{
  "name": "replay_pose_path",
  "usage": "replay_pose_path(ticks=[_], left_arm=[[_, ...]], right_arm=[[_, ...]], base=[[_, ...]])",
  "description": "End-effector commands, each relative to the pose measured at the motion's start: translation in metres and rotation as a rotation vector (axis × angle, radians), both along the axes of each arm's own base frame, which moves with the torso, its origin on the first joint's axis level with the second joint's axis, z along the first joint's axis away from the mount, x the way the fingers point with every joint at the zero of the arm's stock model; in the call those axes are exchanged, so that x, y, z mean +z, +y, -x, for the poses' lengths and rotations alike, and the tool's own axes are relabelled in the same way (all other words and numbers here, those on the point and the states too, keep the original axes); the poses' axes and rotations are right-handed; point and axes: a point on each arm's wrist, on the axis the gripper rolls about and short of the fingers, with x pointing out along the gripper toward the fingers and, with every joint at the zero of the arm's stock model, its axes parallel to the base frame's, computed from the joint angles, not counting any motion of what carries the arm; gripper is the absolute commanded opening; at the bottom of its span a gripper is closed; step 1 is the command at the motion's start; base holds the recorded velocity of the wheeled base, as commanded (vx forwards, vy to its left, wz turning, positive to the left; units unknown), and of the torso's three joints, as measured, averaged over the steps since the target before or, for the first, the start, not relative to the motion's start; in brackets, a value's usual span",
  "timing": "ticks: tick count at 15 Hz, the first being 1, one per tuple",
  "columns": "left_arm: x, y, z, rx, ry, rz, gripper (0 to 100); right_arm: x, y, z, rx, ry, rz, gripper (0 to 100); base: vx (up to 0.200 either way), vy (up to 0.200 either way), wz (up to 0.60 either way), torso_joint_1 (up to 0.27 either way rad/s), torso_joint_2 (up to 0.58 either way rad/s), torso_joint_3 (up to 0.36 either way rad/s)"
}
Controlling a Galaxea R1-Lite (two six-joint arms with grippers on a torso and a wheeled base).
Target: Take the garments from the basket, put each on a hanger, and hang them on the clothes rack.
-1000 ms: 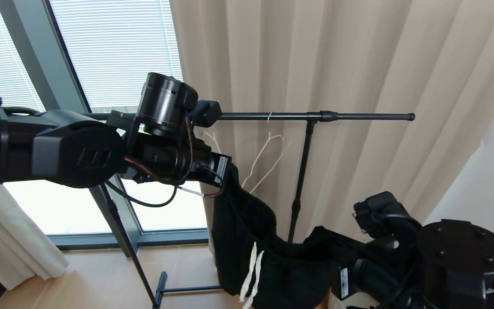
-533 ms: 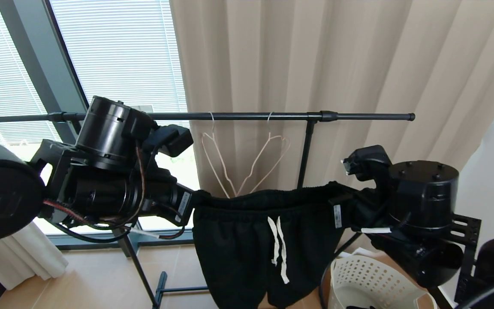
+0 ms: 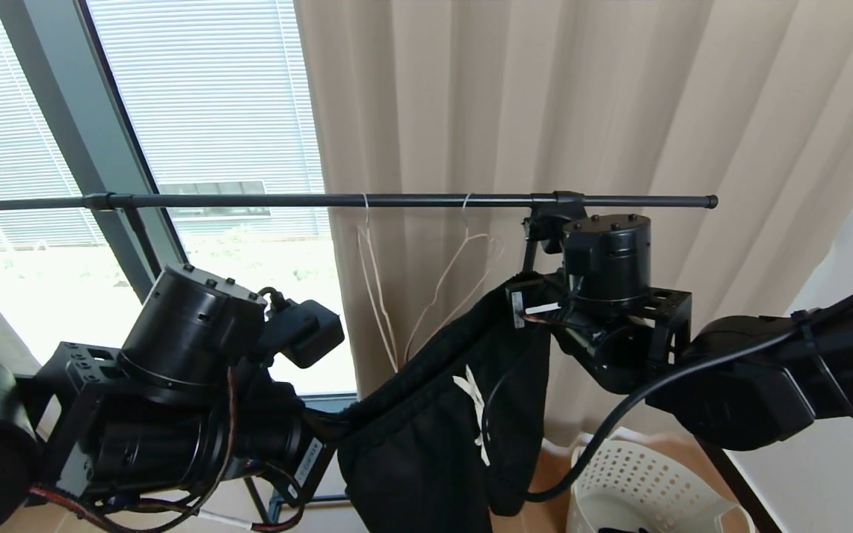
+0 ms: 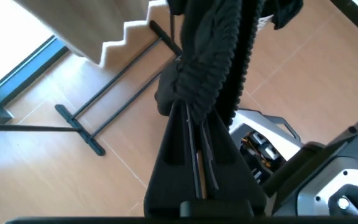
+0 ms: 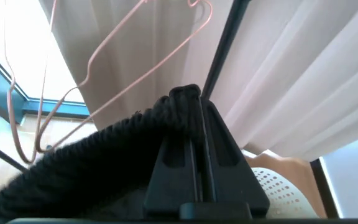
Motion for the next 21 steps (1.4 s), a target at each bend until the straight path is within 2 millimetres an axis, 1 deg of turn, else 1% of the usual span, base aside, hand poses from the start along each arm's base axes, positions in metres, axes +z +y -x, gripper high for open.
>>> replay_pose_path(ticks=[1,2,4,5,7,8,9,11,12,14,16,17,18,19,20,21], left_arm=[[-0.005,-0.012,0.014,-0.036,0.040,0.018,0],[-0.005,-0.016,0.017,-0.040,0.053,0.029,0],[-0.005,-0.023,0.020,-0.074,0.069,0.048,0],[-0.005,-0.032,0.027,-0.089,0.095,0.096,0],[0.001,-0.045,0.032,-0.097,0.098,0.175,0],[0.001,-0.046,0.032,-0.098,0.098,0.179,0],[-0.004,-0.057,0.036,-0.118,0.126,0.183,0],[0.000,-0.066,0.042,-0.106,0.155,0.235,0],[0.003,-0.068,0.041,-0.098,0.155,0.249,0],[-0.001,-0.072,0.038,-0.092,0.158,0.239,0],[-0.004,-0.067,0.036,-0.057,0.152,0.216,0],[-0.007,-0.054,0.030,0.010,0.125,0.190,0],[-0.008,-0.044,0.020,0.056,0.107,0.178,0],[-0.008,-0.044,0.020,0.056,0.107,0.178,0],[0.002,-0.029,0.000,0.140,0.055,0.200,0],[0.005,-0.025,-0.006,0.163,0.038,0.199,0]], right_arm=[[-0.004,0.009,-0.009,0.002,0.002,-0.017,0],[-0.006,0.010,-0.010,0.004,0.006,-0.014,0],[-0.011,0.020,-0.012,0.019,0.010,-0.029,0],[-0.011,0.030,-0.011,0.030,0.009,-0.059,0],[-0.010,0.035,-0.014,0.033,0.003,-0.065,0],[-0.011,0.036,-0.014,0.034,0.004,-0.064,0],[-0.012,0.045,-0.010,0.054,0.004,-0.076,0],[-0.010,0.050,-0.007,0.064,0.001,-0.089,0],[-0.008,0.051,-0.009,0.064,-0.006,-0.095,0],[-0.008,0.053,-0.011,0.063,-0.009,-0.104,0],[-0.007,0.051,-0.009,0.051,-0.008,-0.118,0],[0.004,0.038,-0.006,0.029,-0.022,-0.126,0],[0.007,0.026,-0.003,0.010,-0.008,-0.112,0],[0.007,0.026,-0.003,0.010,-0.008,-0.112,0],[0.013,0.004,0.007,-0.023,0.003,-0.100,0],[0.016,-0.001,0.012,-0.028,0.001,-0.099,0]], base=[[0.000,0.000,0.00,0.000,0.00,0.000],[0.000,0.000,0.00,0.000,0.00,0.000],[0.000,0.000,0.00,0.000,0.00,0.000],[0.000,0.000,0.00,0.000,0.00,0.000],[0.000,0.000,0.00,0.000,0.00,0.000],[0.000,0.000,0.00,0.000,0.00,0.000],[0.000,0.000,0.00,0.000,0.00,0.000],[0.000,0.000,0.00,0.000,0.00,0.000],[0.000,0.000,0.00,0.000,0.00,0.000],[0.000,0.000,0.00,0.000,0.00,0.000],[0.000,0.000,0.00,0.000,0.00,0.000],[0.000,0.000,0.00,0.000,0.00,0.000],[0.000,0.000,0.00,0.000,0.00,0.000],[0.000,0.000,0.00,0.000,0.00,0.000],[0.000,0.000,0.00,0.000,0.00,0.000],[0.000,0.000,0.00,0.000,0.00,0.000]])
